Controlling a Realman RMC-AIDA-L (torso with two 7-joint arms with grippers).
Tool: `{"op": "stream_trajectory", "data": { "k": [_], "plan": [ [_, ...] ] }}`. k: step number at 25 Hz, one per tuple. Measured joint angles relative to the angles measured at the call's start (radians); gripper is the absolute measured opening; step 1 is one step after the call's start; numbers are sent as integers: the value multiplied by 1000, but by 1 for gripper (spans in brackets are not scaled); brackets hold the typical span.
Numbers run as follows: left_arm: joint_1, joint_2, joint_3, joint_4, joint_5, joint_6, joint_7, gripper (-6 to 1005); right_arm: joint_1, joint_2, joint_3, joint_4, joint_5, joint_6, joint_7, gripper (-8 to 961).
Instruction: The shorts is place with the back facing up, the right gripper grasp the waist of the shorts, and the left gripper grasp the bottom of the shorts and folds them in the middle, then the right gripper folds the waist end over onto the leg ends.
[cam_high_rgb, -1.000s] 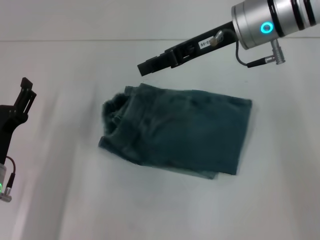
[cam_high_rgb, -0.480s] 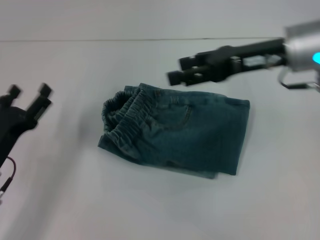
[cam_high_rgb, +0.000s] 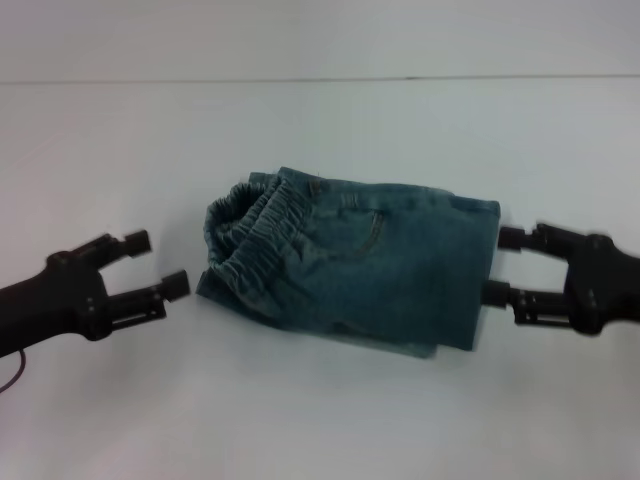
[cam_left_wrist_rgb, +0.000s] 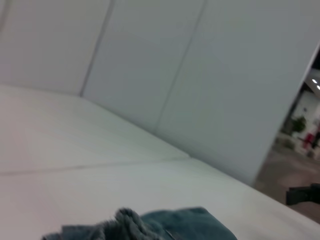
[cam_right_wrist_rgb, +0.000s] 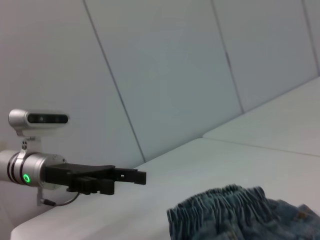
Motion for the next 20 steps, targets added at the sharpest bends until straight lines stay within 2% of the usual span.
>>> {"op": "stream_trajectory", "data": {
  "k": [2, 6, 20],
  "plan": [
    [-13, 3, 3, 9, 38, 10, -25, 937, -22, 1, 20, 51, -1, -3, -59, 929],
    [-30, 6, 18, 13, 76, 16, -54, 937, -44, 7, 28, 66, -8, 14, -85, 927],
    [-28, 9, 21, 16, 81, 17, -77, 936, -32, 4, 23, 72, -15, 32, -88, 928]
  ]
}}
